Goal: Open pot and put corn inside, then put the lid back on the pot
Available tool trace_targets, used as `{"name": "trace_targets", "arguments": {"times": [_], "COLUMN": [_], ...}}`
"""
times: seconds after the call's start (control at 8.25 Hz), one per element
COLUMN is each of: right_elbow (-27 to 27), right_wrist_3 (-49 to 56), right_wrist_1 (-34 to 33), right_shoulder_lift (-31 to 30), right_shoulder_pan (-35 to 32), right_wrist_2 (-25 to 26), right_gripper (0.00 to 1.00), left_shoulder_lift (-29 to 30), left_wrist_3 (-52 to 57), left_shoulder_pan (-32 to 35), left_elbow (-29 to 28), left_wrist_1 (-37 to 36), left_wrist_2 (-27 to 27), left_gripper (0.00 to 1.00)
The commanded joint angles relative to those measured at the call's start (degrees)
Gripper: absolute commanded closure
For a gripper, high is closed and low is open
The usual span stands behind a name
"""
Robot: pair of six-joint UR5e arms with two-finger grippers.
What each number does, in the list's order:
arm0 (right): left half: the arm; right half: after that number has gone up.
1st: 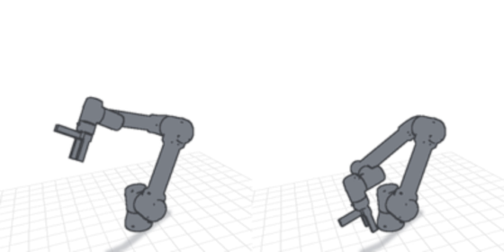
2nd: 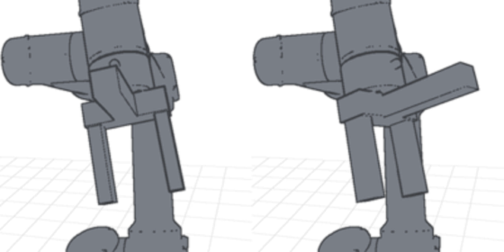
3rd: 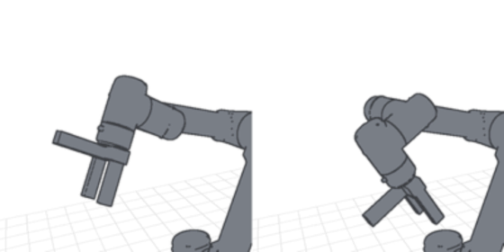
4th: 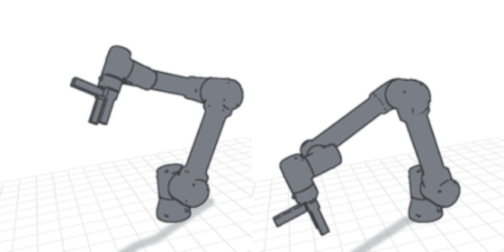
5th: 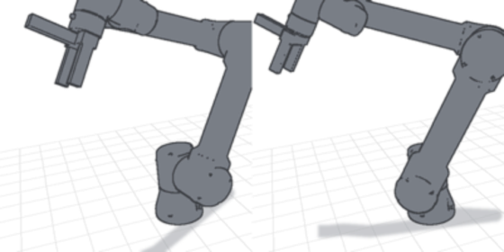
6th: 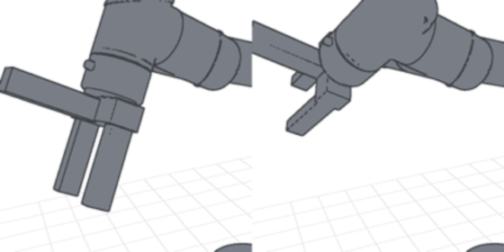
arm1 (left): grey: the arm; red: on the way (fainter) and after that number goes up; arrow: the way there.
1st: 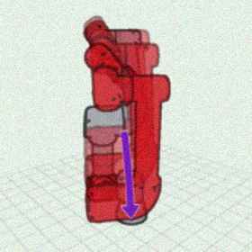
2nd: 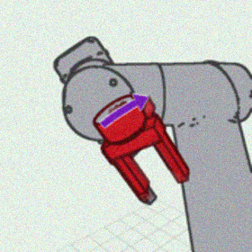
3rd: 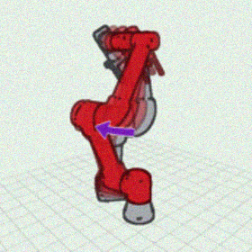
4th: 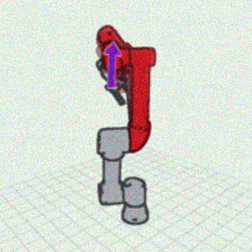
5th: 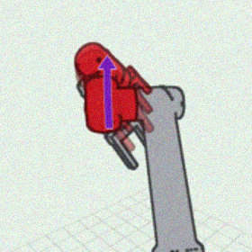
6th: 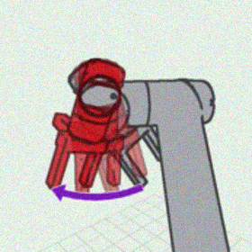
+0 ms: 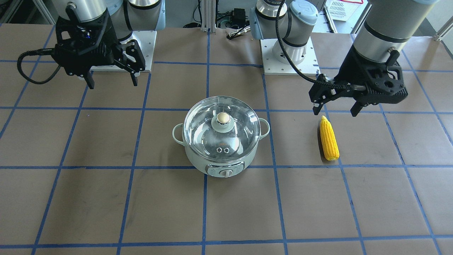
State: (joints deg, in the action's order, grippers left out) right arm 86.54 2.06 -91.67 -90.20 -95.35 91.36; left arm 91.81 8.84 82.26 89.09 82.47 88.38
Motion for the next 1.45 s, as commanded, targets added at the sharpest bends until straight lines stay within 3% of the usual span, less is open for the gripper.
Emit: {"name": "trace_targets", "arguments": {"times": [0.0, 0.24, 0.61, 1.33], "right_elbow": [0.12, 0.12, 0.12, 0.21], "right_wrist_3": [-5.11, -8.29, -14.16, -23.58], "right_wrist_1": [-2.28, -7.55, -9.49, -15.82], "right_shoulder_lift": [2.82, 6.86, 10.21, 16.63], "right_shoulder_pan": [-6.74, -13.42, -16.0, -23.56], "right_wrist_2": [0.05, 0.66, 0.14, 0.14], "right_gripper": [0.0, 0.0, 0.0, 0.0], "left_shoulder_lift": [3.54, 6.01, 9.6, 19.28], "left_wrist_3": [10.89, 14.7, 14.27, 13.92], "left_shoulder_pan": [-10.68, -16.06, -16.7, -16.61], "left_elbow": [0.55, 4.75, 10.21, 10.66], "left_wrist_1": [0.15, -0.29, -0.55, -4.32], "left_wrist_2": [-0.05, 0.13, -0.05, -0.14], "left_gripper": [0.0, 0.0, 0.0, 0.0]}}
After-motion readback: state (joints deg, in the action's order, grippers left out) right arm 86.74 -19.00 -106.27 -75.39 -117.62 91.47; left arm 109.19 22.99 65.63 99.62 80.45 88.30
